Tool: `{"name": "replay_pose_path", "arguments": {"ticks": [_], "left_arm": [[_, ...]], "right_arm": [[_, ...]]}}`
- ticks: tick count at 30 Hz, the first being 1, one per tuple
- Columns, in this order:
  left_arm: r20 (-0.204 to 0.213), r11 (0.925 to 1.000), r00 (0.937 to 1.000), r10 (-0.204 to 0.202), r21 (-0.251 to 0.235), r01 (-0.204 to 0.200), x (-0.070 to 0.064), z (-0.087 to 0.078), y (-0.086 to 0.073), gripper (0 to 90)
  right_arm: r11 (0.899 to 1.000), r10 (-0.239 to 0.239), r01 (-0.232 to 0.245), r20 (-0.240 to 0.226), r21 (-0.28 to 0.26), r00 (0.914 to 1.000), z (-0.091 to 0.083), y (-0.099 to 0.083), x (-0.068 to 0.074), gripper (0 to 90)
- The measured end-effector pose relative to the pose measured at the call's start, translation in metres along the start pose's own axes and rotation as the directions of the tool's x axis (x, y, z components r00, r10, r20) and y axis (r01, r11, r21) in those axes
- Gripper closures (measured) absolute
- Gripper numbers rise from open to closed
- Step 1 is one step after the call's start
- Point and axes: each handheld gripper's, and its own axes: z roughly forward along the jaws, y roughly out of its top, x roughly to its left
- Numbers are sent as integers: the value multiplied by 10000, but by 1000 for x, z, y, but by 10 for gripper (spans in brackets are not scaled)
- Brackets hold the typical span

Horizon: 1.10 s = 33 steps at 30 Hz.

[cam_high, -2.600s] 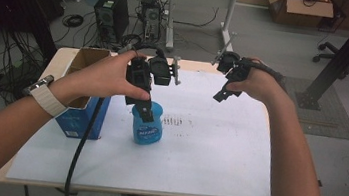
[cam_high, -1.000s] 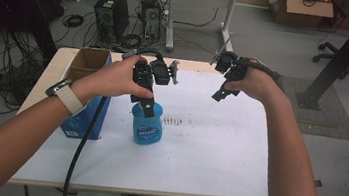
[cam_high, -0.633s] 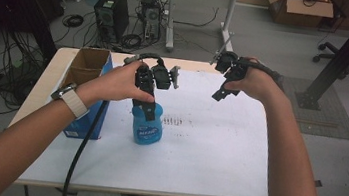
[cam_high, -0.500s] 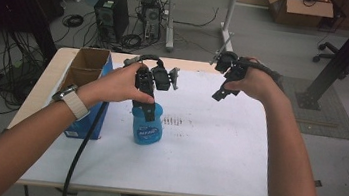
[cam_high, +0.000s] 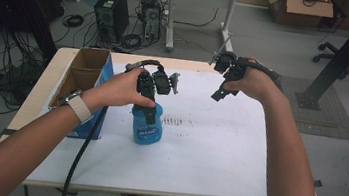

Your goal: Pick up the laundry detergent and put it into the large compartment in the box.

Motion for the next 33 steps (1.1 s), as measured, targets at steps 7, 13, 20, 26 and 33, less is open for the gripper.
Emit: {"name": "replay_pose_path", "arguments": {"ticks": [7, 13, 20, 26, 33], "left_arm": [[68, 10000, 10000, 26, 62, -26, 0, 5, 1, 89], [88, 10000, 9999, -52, 42, 51, 1, 9, 1, 113], [90, 10000, 9999, -96, 26, 96, 2, 11, 1, 166], [96, 9998, 9997, -219, 45, 219, 3, 11, 0, 199], [110, 9997, 9997, -222, 34, 222, 3, 13, 1, 242]], "right_arm": [[10000, -6, 6, 6, -15, 10000, 0, 0, 0, 96], [10000, 10, -10, 5, 8, 10000, 1, 0, 0, 96], [10000, -24, 24, 15, 10, 10000, 1, 0, 0, 96], [10000, -2, 2, 19, 33, 10000, 1, 0, 0, 96], [10000, 15, -15, 11, 40, 10000, 2, 0, 0, 96]]}}
